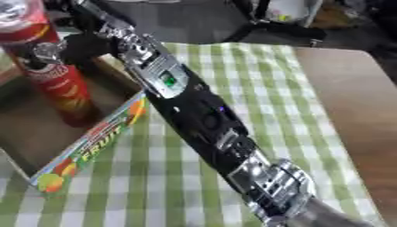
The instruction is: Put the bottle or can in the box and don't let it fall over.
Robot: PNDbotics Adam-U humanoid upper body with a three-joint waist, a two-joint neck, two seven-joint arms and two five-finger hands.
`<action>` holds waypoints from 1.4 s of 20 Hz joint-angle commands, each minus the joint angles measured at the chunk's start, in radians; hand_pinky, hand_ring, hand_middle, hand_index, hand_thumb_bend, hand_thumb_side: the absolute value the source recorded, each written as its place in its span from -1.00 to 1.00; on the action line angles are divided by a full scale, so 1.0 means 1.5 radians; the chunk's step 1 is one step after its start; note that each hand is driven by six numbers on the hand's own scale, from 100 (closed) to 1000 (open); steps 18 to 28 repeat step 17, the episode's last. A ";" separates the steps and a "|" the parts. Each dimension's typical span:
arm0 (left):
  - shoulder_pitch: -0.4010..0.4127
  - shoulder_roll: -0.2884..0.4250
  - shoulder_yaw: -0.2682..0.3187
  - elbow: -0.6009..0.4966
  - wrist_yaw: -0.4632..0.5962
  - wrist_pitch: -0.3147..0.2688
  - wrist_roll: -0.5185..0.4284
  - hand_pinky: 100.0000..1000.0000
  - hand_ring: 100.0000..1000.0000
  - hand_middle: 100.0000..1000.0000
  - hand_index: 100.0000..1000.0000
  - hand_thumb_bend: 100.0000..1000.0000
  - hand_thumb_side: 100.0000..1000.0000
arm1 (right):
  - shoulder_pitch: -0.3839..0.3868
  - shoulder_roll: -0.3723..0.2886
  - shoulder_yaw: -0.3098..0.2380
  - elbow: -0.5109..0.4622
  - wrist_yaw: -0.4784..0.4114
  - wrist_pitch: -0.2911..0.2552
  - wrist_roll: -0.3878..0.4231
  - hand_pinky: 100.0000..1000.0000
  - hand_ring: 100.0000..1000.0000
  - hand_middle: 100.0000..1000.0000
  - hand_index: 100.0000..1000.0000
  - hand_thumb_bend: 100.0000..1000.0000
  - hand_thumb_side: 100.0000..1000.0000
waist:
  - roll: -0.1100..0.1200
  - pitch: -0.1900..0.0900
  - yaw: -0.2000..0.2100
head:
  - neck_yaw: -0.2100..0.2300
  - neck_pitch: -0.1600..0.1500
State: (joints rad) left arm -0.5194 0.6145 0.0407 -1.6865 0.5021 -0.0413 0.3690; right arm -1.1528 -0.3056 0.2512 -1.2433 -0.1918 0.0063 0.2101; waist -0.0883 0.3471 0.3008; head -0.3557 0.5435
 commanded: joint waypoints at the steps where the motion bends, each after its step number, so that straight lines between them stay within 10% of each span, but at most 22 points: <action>1: -0.001 0.022 0.011 -0.004 -0.002 -0.001 0.004 0.46 0.77 0.62 0.70 0.07 0.62 | -0.002 -0.039 -0.015 -0.038 -0.027 0.005 -0.014 0.83 0.96 0.80 0.84 -0.05 -1.00 | 0.011 -0.020 -0.004 | 0.012 -0.002; 17: 0.016 0.030 0.017 -0.002 -0.005 -0.003 0.008 0.46 0.77 0.62 0.70 0.07 0.62 | 0.093 -0.165 -0.055 -0.183 -0.114 0.009 -0.054 0.72 0.86 0.72 0.83 -0.14 -1.00 | 0.027 -0.027 -0.031 | 0.051 0.003; 28: 0.016 0.030 0.017 -0.002 -0.005 -0.003 0.008 0.46 0.77 0.62 0.70 0.07 0.62 | 0.093 -0.165 -0.055 -0.183 -0.114 0.009 -0.054 0.72 0.86 0.72 0.83 -0.14 -1.00 | 0.027 -0.027 -0.031 | 0.051 0.003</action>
